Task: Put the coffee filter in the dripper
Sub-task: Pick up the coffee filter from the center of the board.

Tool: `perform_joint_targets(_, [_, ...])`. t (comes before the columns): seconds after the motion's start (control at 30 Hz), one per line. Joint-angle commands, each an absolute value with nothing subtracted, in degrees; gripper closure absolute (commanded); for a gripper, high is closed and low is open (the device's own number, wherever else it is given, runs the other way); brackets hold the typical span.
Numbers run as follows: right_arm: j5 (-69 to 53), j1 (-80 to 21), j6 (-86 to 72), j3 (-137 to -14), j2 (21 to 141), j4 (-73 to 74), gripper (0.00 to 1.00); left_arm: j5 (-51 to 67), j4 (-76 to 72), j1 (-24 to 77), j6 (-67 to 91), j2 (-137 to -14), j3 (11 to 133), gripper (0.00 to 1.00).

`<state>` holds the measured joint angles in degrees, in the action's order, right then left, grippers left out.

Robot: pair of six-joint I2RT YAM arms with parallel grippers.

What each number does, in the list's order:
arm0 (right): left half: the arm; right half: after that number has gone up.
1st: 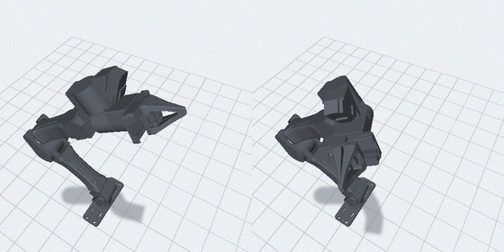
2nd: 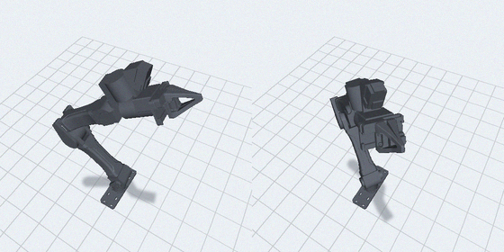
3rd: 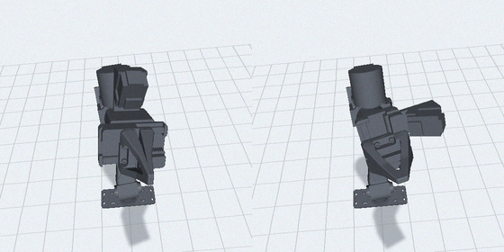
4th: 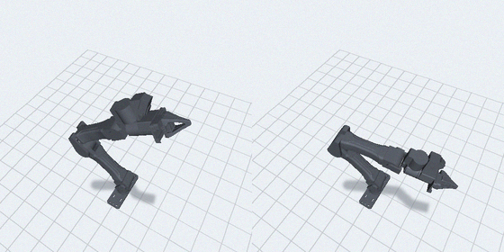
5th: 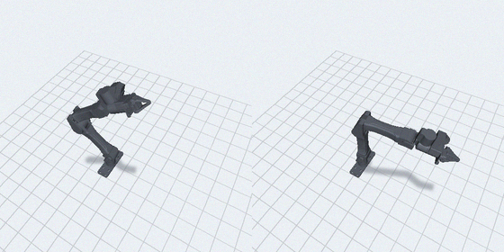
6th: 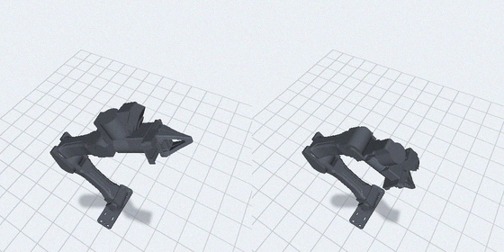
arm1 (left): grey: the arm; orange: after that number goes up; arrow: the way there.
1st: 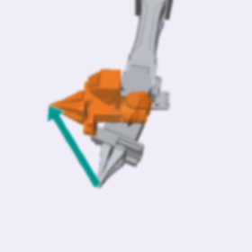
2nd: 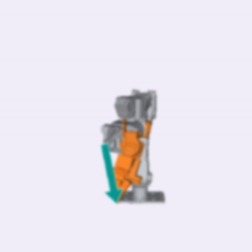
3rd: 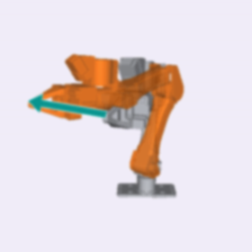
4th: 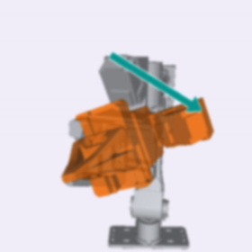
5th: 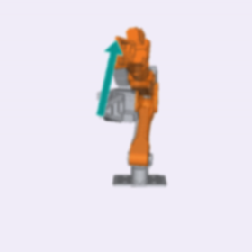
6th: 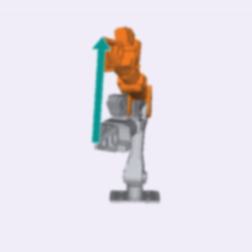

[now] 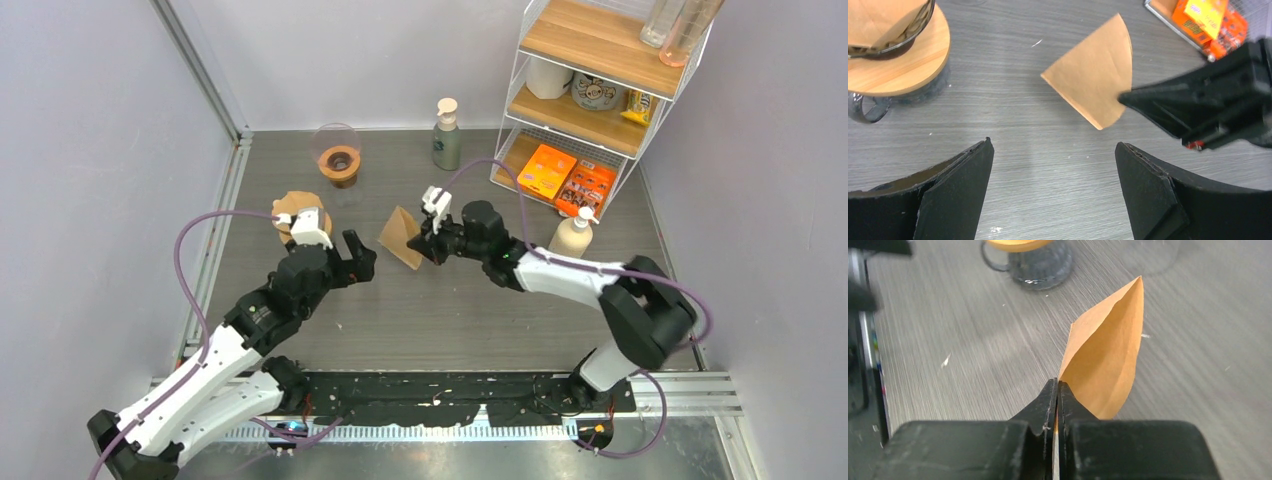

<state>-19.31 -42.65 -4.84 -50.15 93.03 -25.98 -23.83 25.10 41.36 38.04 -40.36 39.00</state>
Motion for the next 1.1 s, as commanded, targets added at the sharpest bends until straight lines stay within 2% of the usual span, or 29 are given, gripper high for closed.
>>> perform_joint_targets(0.0, [-25.38,-43.39,23.42,-46.47,82.58,-17.49,0.95,-18.94,22.66,39.41,38.29,-42.37,45.59,0.00])
perform_joint_targets(0.13, [-25.21,-44.64,31.52,-46.07,78.27,-12.03,0.95,-16.15,23.94,38.64,40.63,-47.84,49.81,0.01])
perform_joint_targets(0.5, [-13.86,-49.45,28.32,-50.34,80.40,-8.16,0.95,-7.23,20.74,38.68,49.99,-65.96,55.86,0.03])
perform_joint_targets(0.8, [-9.14,-52.20,25.94,-52.24,81.92,-7.26,0.95,-8.32,21.47,38.95,52.38,-72.28,56.62,0.19])
perform_joint_targets(0.97, [-6.02,-52.67,22.84,-53.72,82.88,-6.56,0.95,-11.04,22.64,39.46,52.68,-73.18,56.65,0.25])
perform_joint_targets(1.07, [-4.83,-52.95,21.70,-54.25,83.00,-6.22,0.95,-10.95,22.08,39.55,52.48,-73.96,56.53,0.33])
